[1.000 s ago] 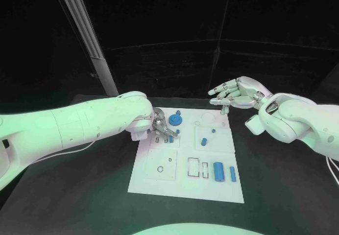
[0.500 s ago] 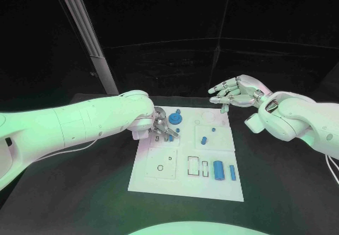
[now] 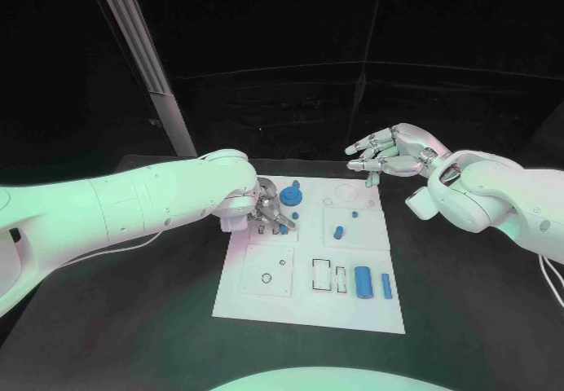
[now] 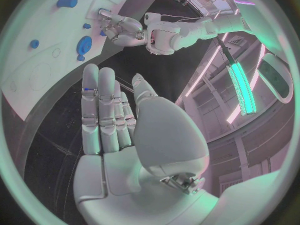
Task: Assemble the parts on the task board
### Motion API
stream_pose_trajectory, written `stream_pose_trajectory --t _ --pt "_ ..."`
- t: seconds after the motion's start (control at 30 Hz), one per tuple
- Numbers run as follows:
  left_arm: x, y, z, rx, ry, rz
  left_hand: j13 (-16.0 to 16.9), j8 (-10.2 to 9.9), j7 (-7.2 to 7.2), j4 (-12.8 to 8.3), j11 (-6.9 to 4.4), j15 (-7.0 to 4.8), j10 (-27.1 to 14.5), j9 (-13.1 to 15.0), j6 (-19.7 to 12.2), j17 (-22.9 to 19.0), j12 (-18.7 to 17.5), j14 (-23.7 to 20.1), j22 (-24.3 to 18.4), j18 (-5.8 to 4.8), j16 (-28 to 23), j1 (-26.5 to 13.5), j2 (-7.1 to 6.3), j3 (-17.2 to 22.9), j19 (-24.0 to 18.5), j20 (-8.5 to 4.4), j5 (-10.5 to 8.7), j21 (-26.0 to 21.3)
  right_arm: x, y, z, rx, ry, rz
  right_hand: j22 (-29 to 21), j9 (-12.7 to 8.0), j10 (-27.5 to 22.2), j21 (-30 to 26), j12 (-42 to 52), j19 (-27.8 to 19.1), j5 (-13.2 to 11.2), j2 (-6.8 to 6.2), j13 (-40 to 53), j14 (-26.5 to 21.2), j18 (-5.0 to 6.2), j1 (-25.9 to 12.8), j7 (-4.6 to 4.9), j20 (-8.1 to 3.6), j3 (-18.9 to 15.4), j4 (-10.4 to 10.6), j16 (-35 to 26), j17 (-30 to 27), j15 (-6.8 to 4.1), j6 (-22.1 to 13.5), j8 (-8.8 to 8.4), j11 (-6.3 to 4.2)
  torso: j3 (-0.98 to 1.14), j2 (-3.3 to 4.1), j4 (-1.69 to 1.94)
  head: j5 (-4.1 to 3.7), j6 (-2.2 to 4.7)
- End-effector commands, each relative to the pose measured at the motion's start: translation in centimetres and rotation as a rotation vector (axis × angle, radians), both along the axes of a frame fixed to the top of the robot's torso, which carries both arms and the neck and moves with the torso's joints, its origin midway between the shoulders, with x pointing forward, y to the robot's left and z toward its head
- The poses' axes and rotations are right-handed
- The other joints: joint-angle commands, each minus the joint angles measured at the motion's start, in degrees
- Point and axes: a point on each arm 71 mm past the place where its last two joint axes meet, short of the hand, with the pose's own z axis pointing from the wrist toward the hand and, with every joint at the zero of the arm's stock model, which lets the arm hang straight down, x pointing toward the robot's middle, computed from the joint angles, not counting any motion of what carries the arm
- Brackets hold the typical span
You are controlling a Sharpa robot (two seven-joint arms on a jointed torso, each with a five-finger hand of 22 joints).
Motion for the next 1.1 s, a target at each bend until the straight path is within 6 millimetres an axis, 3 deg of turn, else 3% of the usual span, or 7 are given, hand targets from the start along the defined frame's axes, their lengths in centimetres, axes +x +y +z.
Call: stream_pose_trajectory --t 0.03,0.33,0.47,0.6,0.63,0.83,1.1 --pt "0.0 -0.1 0.1 -0.002 -0.003 -0.013 0.00 0.31 -0.13 -0.23 -0.12 -0.37 -0.13 0.17 -0.54 15.09 0.34 6.07 3.73 -0.74 0.17 0.72 0.18 0.83 1.48 -0.52 0.00 0.20 0.0 0.2 0.1 -0.002 0.000 0.011 -0.08 0.09 -0.53 -0.17 0.25 0.41 0.37 0.35 -0.09 -0.10 0.24 0.52 -0.04 -0.18 -0.19 -0.33 0.21 0.08 -0.15 -0.49 0.34 -0.09 -0.01 0.02 0.02 0.07 -0.05" --pt "0.1 -0.1 0.2 -0.034 -0.029 -0.008 -0.43 -0.65 -0.71 -4.03 -0.76 -1.01 -0.62 0.42 -1.86 15.09 -0.33 6.07 3.54 -0.65 0.17 7.89 2.69 10.06 1.31 -1.15 0.21 0.02 0.1 0.2 0.0 -0.004 0.004 0.014 -0.07 0.10 -0.71 -0.20 0.52 0.54 1.78 0.51 -0.40 -0.26 0.22 0.97 -0.04 -0.24 -0.16 -0.54 0.52 0.28 -0.18 -0.67 0.84 -0.11 -0.01 -0.01 0.06 0.00 -0.19" --pt "0.1 -0.1 0.3 -0.052 -0.041 -0.008 -0.64 -1.05 -0.54 -5.09 -0.79 -0.80 -0.59 0.74 -2.19 15.09 -0.76 6.07 3.70 -0.69 0.17 8.88 0.20 20.26 1.32 -1.16 2.48 0.02 0.1 0.2 0.0 -0.006 0.007 0.016 -0.07 0.10 -0.78 -0.23 0.64 0.57 2.63 0.53 -0.59 -0.36 0.22 1.14 -0.04 -0.27 -0.16 -0.62 0.66 0.36 -0.19 -0.76 1.09 -0.13 0.00 -0.03 0.03 0.14 -0.21" --pt "-0.1 0.2 0.4 -0.064 -0.048 -0.007 -0.72 0.00 -0.17 -5.20 -0.64 -0.56 -0.05 2.16 -2.15 15.09 -0.72 6.07 3.65 -0.66 0.17 4.33 -5.43 34.61 1.25 -0.91 2.69 -0.11 0.1 0.3 0.0 -0.008 0.008 0.018 -0.06 0.09 -0.80 -0.24 0.69 0.58 2.89 0.54 -0.66 -0.39 0.21 1.18 -0.04 -0.27 -0.16 -0.63 0.71 0.39 -0.20 -0.78 1.18 -0.13 0.01 -0.04 0.05 0.12 -0.12" --pt "-0.1 0.3 0.4 -0.067 -0.050 -0.005 -0.85 0.83 0.22 -5.28 -0.62 -0.42 0.26 3.13 -2.16 15.09 -0.68 6.07 3.65 -0.67 0.17 0.59 -8.41 42.13 1.24 -0.80 2.40 -0.17 0.2 0.3 0.0 -0.008 0.008 0.018 -0.06 0.09 -0.80 -0.24 0.69 0.58 2.90 0.53 -0.66 -0.39 0.21 1.18 -0.04 -0.27 -0.16 -0.63 0.71 0.39 -0.20 -0.78 1.19 -0.13 0.01 -0.04 0.05 0.12 -0.12" --pt "-0.3 0.9 0.5 -0.082 -0.068 0.013 -0.77 2.33 -0.34 -8.64 -0.49 -0.64 0.72 4.78 -2.31 15.09 -0.41 6.07 3.69 -0.61 0.17 -3.18 -10.48 49.30 1.25 -0.89 4.52 -0.25 0.2 0.2 -0.1 -0.010 0.010 0.017 -0.07 0.09 -0.83 -0.25 0.70 0.57 2.99 0.48 -0.70 -0.42 0.21 1.13 -0.03 -0.27 -0.21 -0.61 0.72 0.40 -0.19 -0.81 1.22 -0.11 0.02 -0.02 0.13 0.10 -0.05" --pt "-0.6 1.5 0.6 -0.068 -0.102 0.025 -0.77 2.82 -0.48 -10.13 -0.62 -0.72 0.93 5.35 -2.31 15.09 -0.34 6.07 3.73 -0.62 0.17 -4.59 -10.97 51.19 1.27 -0.92 5.33 -0.28 0.3 0.1 -0.1 -0.012 0.012 0.018 -0.07 0.07 -0.85 -0.26 0.72 0.56 3.05 0.45 -0.73 -0.45 0.20 1.10 -0.01 -0.27 -0.24 -0.60 0.74 0.41 -0.18 -0.91 1.21 -0.09 0.05 -0.02 0.20 0.44 -0.08"
